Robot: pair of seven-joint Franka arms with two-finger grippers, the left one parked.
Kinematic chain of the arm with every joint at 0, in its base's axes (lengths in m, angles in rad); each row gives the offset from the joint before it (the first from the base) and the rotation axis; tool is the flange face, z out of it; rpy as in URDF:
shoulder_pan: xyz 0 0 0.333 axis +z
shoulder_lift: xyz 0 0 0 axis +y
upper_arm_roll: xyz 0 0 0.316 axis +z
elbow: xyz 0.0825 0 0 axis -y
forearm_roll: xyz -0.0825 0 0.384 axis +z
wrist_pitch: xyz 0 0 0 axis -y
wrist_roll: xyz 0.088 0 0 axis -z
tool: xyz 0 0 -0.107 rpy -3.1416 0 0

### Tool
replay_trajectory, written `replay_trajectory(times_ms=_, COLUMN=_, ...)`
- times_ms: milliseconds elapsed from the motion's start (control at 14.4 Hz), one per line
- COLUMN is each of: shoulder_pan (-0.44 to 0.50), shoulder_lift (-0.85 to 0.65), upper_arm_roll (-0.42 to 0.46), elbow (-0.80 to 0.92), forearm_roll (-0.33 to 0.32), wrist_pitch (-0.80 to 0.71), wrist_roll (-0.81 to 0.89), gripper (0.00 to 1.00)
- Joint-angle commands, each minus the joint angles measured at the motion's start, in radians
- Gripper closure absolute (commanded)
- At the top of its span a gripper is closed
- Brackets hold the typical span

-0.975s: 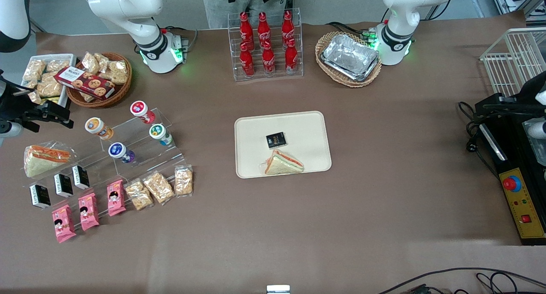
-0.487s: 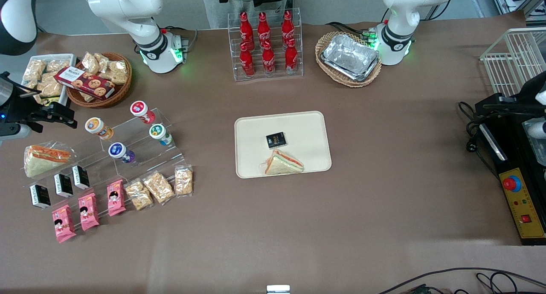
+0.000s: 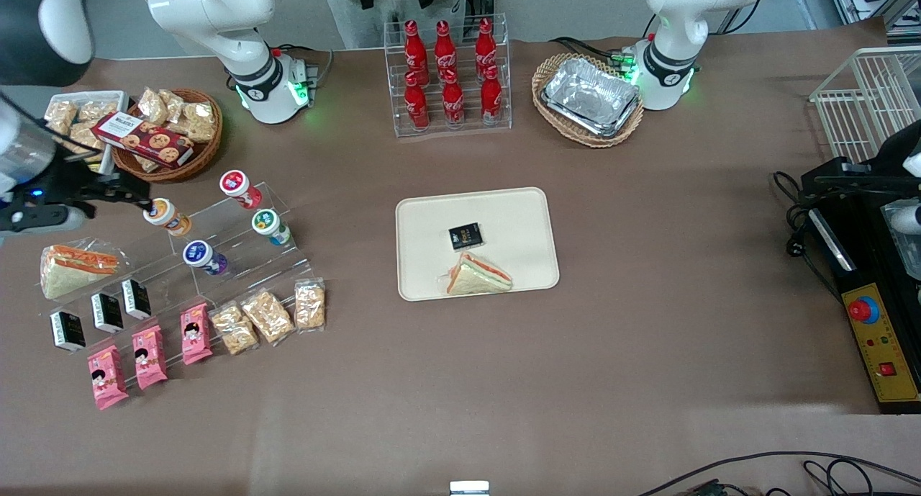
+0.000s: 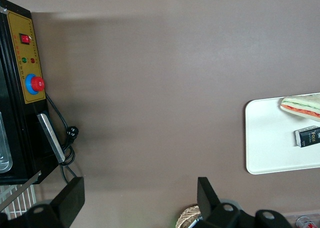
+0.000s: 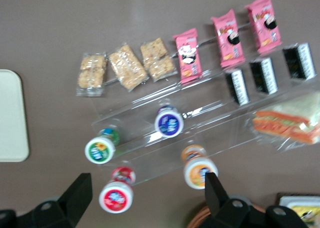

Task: Place green gum on tray
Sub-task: 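Move the right gripper over the green-labelled gum bottle on the rack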

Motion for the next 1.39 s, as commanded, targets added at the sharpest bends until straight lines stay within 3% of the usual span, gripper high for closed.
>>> replay_trajectory(times_ms=0, shoulder_pan=0.113, shoulder_lift=-0.125, upper_arm_roll=0.002, elbow=-0.143, forearm_roll=-0.013, wrist_pitch=0.009, wrist_roll=0.183, gripper=0.0)
replay_trajectory(times_ms=209, shoulder_pan=0.208, shoulder_lift=-0.244, upper_arm_roll=0.005, elbow=-0.274, forearm_roll=-0.013, wrist_pitch=0.03, wrist_roll=0.306, gripper=0.0)
replay_trajectory(times_ms=766, shoulder_pan=0.207, shoulder_lift=-0.298, upper_arm_roll=0.004, elbow=-0.367, forearm_roll=-0.015, wrist_pitch=0.072, wrist_roll=0.304, gripper=0.0)
replay_trajectory(times_ms=1323, shoulder_pan=0.207, shoulder_lift=-0.274, upper_arm_roll=0.004, elbow=-0.578, forearm_roll=-0.016, wrist_pitch=0.37, wrist_roll=0.306, gripper=0.0)
